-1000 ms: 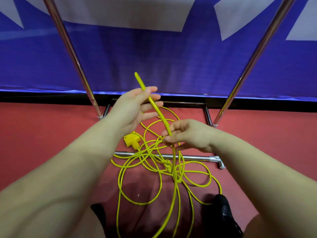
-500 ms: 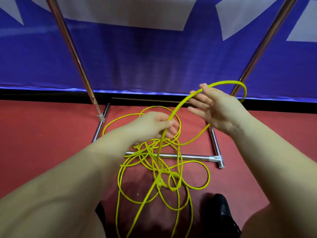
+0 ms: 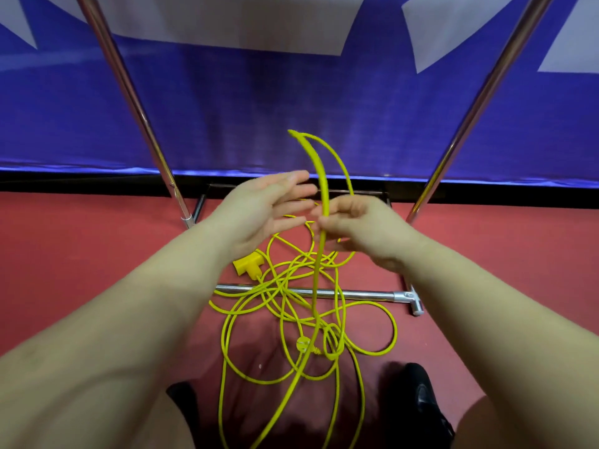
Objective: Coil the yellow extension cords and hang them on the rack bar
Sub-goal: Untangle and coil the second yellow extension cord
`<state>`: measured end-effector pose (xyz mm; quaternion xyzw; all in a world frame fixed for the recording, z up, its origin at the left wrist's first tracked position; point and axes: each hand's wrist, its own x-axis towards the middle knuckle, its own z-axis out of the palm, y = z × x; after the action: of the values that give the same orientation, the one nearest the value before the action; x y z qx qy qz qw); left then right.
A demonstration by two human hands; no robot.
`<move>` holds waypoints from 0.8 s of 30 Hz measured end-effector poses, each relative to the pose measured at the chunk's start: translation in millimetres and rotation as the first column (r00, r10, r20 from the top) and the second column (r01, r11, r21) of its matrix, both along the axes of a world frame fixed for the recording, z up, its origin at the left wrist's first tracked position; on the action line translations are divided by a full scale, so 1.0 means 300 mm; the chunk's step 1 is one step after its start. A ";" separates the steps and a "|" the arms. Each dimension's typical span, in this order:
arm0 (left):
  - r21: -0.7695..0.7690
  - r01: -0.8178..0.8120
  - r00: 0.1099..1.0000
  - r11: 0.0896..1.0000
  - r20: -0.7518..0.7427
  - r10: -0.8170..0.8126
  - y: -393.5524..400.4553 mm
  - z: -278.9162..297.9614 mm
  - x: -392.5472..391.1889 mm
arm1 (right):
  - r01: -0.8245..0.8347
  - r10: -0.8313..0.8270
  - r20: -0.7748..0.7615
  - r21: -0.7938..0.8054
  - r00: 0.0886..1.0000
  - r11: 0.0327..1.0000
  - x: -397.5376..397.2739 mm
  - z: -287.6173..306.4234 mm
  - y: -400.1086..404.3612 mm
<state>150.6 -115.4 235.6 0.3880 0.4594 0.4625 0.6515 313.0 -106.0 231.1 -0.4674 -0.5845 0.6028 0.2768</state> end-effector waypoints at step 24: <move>0.002 -0.013 1.000 1.000 -0.018 0.013 -0.007 -0.004 -0.019 | 0.058 -0.058 0.029 0.033 0.998 0.998 0.023 0.008 0.012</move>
<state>144.9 -117.5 234.5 0.3897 0.4674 0.4637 0.6439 319.9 -102.4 233.5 -0.4885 -0.5843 0.5781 0.2930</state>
